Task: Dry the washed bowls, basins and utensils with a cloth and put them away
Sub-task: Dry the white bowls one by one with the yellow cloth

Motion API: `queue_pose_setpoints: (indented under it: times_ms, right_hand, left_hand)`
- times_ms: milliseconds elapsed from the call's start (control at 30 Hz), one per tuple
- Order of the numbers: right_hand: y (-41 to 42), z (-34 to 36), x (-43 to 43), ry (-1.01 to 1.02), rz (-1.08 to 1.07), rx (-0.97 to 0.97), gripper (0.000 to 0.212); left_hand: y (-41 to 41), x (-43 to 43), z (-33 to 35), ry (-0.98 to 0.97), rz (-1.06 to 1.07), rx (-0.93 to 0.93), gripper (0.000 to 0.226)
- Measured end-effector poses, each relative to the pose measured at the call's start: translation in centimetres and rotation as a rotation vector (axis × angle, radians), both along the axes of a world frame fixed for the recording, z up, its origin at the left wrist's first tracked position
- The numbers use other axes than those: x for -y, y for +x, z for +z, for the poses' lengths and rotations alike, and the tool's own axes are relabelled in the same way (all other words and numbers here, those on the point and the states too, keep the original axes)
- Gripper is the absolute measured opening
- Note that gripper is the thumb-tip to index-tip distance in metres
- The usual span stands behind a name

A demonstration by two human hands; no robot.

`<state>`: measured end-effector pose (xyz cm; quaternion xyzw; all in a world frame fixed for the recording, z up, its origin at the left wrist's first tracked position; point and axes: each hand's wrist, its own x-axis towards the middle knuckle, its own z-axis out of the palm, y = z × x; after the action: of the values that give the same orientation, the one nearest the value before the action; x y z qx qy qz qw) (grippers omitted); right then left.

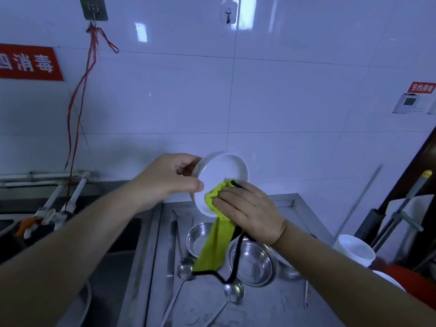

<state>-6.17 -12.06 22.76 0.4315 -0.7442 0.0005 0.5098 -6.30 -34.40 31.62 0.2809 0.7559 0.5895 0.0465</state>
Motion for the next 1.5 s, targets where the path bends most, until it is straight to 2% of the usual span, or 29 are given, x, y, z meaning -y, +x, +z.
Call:
queue_pose_setpoints:
  times_ms: [33, 100, 167, 300, 400, 500, 600, 667, 767, 900, 1100, 1233, 1333, 1433, 1500]
  right_hand:
    - [-0.1, 0.1, -0.3, 0.039, -0.012, -0.050, 0.026]
    - [-0.2, 0.2, -0.1, 0.000, -0.058, -0.047, 0.027]
    - [-0.1, 0.2, 0.6, -0.117, -0.095, 0.031, 0.032]
    - [0.7, 0.2, 2.1, -0.245, -0.103, 0.204, 0.044]
    - [1.4, 0.2, 2.3, -0.177, -0.185, 0.277, 0.040]
    - [2.0, 0.8, 1.9, -0.067, -0.367, 0.298, 0.052]
    - [2.5, 1.6, 2.6, -0.068, -0.425, 0.412, 0.068]
    - [2.4, 1.9, 3.3, -0.072, -0.371, 0.492, 0.074]
    - [2.5, 2.2, 4.2, -0.097, -0.271, 0.548, 0.070]
    - [2.6, 2.5, 4.4, -0.163, -0.325, 0.463, 0.063]
    - [2.2, 1.7, 3.0, 0.000, -0.372, 0.440, 0.061]
    - [2.2, 1.9, 3.1, -0.051, -0.418, 0.485, 0.067]
    - [1.9, 3.1, 4.1, -0.126, -0.280, 0.591, 0.073]
    - [2.2, 4.2, 4.6, -0.151, -0.100, 0.671, 0.065]
    - [2.3, 4.2, 3.9, -0.100, -0.072, 0.672, 0.061]
  left_hand:
    - [-0.3, 0.4, 0.5, -0.033, -0.029, 0.008, 0.041]
    - [-0.7, 0.4, 0.3, 0.052, -0.014, 0.028, 0.039]
    - [-0.6, -0.5, -1.2, 0.206, 0.022, 0.051, 0.043]
    - [-0.1, -1.9, -3.3, 0.281, 0.101, 0.028, 0.039]
    - [-0.4, -1.5, -2.8, 0.283, 0.144, 0.065, 0.036]
    - [-0.3, -1.1, -2.7, 0.217, 0.137, 0.069, 0.041]
    - [0.1, -1.0, -2.9, 0.175, 0.085, 0.068, 0.040]
    - [0.3, -1.2, -3.1, 0.187, 0.054, 0.074, 0.038]
    - [0.3, -1.4, -3.4, 0.253, 0.072, 0.112, 0.037]
    - [-0.1, -1.5, -3.3, 0.285, 0.098, 0.134, 0.032]
    - [0.0, -0.8, -3.2, 0.311, 0.118, 0.143, 0.041]
    - [0.3, -0.8, -3.2, 0.235, 0.072, 0.111, 0.039]
    - [0.1, -1.2, -3.0, 0.207, 0.076, 0.101, 0.034]
    - [-0.1, -1.4, -2.7, 0.258, 0.107, 0.132, 0.024]
    - [-0.3, -1.1, -2.4, 0.267, 0.117, 0.140, 0.028]
